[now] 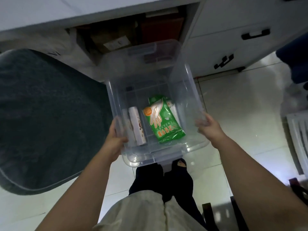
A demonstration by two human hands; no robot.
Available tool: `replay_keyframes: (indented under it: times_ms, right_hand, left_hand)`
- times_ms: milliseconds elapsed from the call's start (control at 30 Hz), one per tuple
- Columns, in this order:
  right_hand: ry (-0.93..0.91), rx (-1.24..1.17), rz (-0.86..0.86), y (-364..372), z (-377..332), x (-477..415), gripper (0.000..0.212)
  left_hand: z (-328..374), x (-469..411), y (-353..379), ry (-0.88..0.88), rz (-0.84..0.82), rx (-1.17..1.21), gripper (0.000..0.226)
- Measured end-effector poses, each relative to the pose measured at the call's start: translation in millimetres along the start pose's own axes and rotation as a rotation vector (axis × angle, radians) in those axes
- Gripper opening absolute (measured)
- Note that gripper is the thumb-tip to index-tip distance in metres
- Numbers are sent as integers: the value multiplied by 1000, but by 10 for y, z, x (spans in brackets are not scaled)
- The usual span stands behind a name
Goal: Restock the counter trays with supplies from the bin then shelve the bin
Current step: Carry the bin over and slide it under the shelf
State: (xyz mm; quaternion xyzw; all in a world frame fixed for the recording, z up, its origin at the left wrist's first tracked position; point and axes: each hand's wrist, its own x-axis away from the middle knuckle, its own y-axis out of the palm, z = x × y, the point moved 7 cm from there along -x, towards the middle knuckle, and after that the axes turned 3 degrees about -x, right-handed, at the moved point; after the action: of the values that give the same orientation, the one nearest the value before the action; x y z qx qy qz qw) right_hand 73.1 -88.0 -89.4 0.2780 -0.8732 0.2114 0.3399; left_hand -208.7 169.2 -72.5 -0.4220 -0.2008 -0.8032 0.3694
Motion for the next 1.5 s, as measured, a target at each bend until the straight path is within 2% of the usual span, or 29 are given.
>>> replay_keyframes:
  times_ms: [133,233,433,500,600,667,833,933,1133,1300,1500]
  right_hand:
    - [-13,-156,46,-418,-15,573,77]
    - [-49,-290,96,-908,43,1084,75]
    - [-238,-583,298,-2138,181,1940,70]
    - [-296,-675,357,-2576,248,2162,72]
    - [-359,-769,427,-3335,280,2458,79]
    - [-407,-823,451,-3865,240,2611,80]
    - [-564,-901,498,-4973,37,2878,70]
    - [-603,-914,518,-5425,-60,2897,70]
    - [-616,-899,544,-6211,-555,2587,78]
    - [-667,-900,560,-6818,-1227,2084,71]
    - [-652,-753,662,-7734,-2400,1436,73]
  left_hand:
    - [215,293,335,32,-143,-30,92]
    - [420,597,791,90,-211,-114,88]
    - [903,1156,2248,267,-351,-274,67]
    - [1019,1322,2859,325,-455,-325,61]
    - [1160,1644,3821,411,-646,-399,67]
    - [1274,1871,4402,455,-709,-418,75]
    - [1411,2335,5516,536,-897,-369,86]
    - [1315,2493,5915,555,-995,-340,104]
    - [1736,2548,6716,606,-925,-271,110]
    - [2595,2379,7532,701,-998,-311,107]
    - [3825,1962,8671,776,-1009,-322,96]
